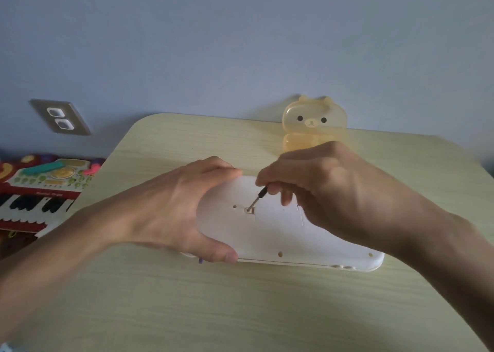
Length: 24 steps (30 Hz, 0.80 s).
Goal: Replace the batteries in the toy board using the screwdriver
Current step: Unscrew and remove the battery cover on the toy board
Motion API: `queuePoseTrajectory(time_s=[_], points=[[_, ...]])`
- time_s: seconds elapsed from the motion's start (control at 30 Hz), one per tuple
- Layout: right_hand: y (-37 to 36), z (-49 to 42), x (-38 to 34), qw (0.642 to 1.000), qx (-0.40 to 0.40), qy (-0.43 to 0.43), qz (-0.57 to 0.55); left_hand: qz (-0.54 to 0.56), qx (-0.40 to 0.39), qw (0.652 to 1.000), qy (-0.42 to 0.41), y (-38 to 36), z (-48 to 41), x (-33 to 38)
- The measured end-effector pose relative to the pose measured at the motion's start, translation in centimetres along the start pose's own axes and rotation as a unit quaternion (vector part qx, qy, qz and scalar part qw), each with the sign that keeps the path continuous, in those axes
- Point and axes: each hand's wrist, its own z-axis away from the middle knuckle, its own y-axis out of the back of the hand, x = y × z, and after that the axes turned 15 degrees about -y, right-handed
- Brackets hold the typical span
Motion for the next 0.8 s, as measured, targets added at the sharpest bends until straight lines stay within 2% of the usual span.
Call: queuePoseTrajectory(time_s=[0.13, 0.23, 0.37, 0.47, 0.67, 0.8], points=[[0.1, -0.3, -0.5, 0.999, -0.019, -0.019, 0.030, 0.008, -0.003, 1.000, -0.003, 0.0, -0.1, -0.2], [0.5, -0.4, -0.6, 0.998, -0.028, -0.040, -0.024, 0.002, -0.005, 1.000, -0.006, 0.0, -0.1, -0.2], [-0.2, -1.3, -0.8, 0.996, 0.073, -0.035, -0.038, 0.012, 0.004, 1.000, -0.013, 0.0, -0.1, -0.2], [-1.2, -1.7, -0.7, 0.993, 0.099, -0.054, -0.035, 0.009, 0.006, 1.000, -0.012, 0.0, 0.0, -0.3], [0.4, -1.0, -0.1, 0.989, -0.012, -0.107, -0.103, 0.008, -0.001, 1.000, -0.010, 0.0, 0.0, -0.4], [1.0, -1.1, 0.4, 0.979, -0.043, -0.134, -0.148, 0.004, -0.005, 1.000, -0.004, 0.1, -0.1, -0.2]])
